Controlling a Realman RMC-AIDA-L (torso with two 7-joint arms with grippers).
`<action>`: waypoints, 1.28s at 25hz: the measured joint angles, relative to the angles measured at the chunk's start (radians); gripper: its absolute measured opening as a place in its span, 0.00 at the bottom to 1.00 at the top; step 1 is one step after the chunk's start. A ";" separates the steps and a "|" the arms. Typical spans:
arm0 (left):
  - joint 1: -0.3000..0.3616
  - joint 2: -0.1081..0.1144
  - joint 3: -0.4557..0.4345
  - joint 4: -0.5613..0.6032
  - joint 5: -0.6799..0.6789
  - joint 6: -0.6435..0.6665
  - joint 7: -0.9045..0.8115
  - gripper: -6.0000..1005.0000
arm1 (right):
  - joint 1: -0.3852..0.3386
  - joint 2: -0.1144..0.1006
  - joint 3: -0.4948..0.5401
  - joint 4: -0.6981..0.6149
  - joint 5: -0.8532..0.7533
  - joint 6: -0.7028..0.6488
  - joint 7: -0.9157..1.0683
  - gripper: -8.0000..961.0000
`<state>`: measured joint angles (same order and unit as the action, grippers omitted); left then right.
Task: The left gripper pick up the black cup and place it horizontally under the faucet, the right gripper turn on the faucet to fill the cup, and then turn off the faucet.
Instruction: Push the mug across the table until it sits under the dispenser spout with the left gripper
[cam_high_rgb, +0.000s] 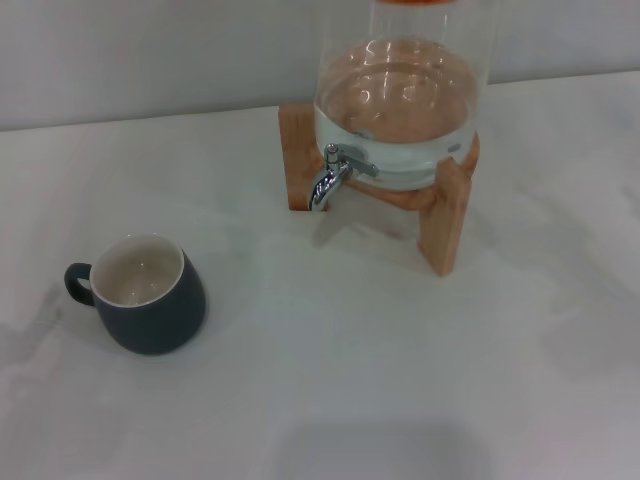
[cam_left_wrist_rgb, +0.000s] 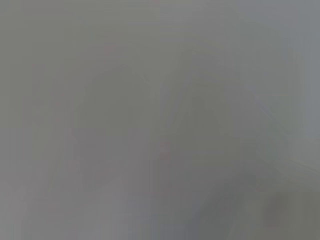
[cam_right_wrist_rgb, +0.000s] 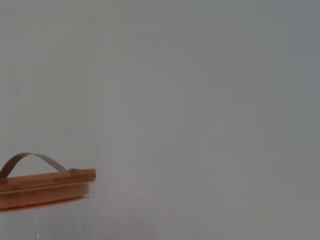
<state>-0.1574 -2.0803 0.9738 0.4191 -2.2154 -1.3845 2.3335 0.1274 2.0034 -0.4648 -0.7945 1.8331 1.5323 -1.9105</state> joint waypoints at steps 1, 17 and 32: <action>-0.003 0.000 0.000 -0.010 0.000 0.005 0.008 0.87 | 0.000 0.000 0.000 0.001 0.000 0.000 0.000 0.80; -0.051 0.001 0.008 -0.062 0.068 0.164 0.030 0.86 | 0.000 0.000 0.012 0.005 0.000 0.007 0.003 0.80; -0.092 -0.001 0.008 -0.089 0.129 0.216 0.056 0.86 | 0.002 0.000 0.012 0.002 0.000 0.006 0.004 0.80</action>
<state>-0.2494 -2.0814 0.9817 0.3298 -2.0866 -1.1688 2.3894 0.1289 2.0034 -0.4524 -0.7921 1.8330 1.5381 -1.9067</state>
